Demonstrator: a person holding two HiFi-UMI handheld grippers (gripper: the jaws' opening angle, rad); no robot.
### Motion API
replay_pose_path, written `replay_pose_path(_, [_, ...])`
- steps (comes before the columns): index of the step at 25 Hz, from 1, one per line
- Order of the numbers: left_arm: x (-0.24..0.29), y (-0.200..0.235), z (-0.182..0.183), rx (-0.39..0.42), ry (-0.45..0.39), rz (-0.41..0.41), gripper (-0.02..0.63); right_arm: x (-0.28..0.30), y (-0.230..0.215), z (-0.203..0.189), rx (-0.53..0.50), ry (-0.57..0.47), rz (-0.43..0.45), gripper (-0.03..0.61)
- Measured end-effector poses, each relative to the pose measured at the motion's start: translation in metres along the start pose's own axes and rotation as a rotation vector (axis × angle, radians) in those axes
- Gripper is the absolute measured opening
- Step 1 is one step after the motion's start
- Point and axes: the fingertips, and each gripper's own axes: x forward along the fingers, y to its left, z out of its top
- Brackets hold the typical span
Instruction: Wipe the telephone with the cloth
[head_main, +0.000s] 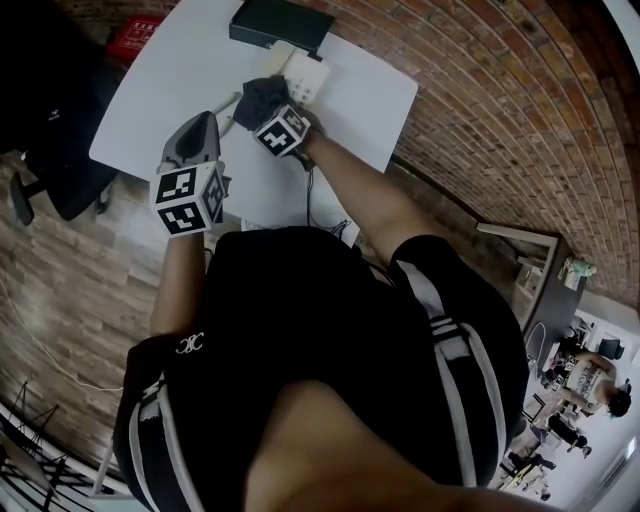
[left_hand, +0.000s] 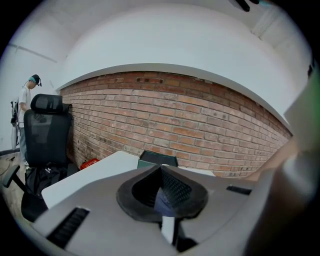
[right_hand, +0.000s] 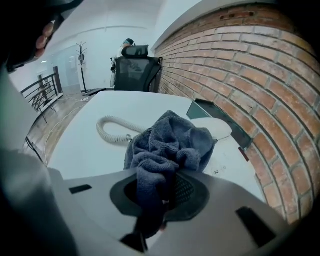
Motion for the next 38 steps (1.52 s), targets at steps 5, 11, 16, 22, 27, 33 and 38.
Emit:
replay_pose_path(5, [-0.002, 0.0, -0.002, -0.005, 0.004, 0.006, -0.008, -0.001, 0.0, 0.0, -0.018, 0.006, 0.005, 0.034])
replay_pose_path(11, [0.0, -0.001, 0.0, -0.001, 0.003, 0.003, -0.008, -0.002, -0.009, 0.002, -0.024, 0.007, 0.007, 0.035])
replay_pose_path(16, [0.0, 0.0, -0.002, -0.001, 0.013, 0.009, -0.008, -0.001, -0.033, 0.006, -0.052, 0.002, -0.044, 0.035])
replay_pose_path(22, [-0.003, 0.003, -0.005, 0.001, 0.019, 0.021, -0.008, 0.003, -0.069, 0.013, -0.071, 0.006, -0.108, 0.037])
replay_pose_path(27, [-0.003, 0.005, -0.008, 0.003, 0.029, 0.031, -0.008, 0.01, -0.09, 0.02, -0.134, 0.023, -0.154, 0.037])
replay_pose_path(33, [-0.002, 0.007, -0.007, 0.013, 0.035, 0.038, -0.008, 0.017, -0.124, 0.026, -0.112, 0.042, -0.193, 0.037])
replay_pose_path(38, [0.0, 0.009, -0.009, 0.014, 0.045, 0.047, -0.006, 0.019, -0.159, 0.027, 0.052, 0.057, -0.222, 0.038])
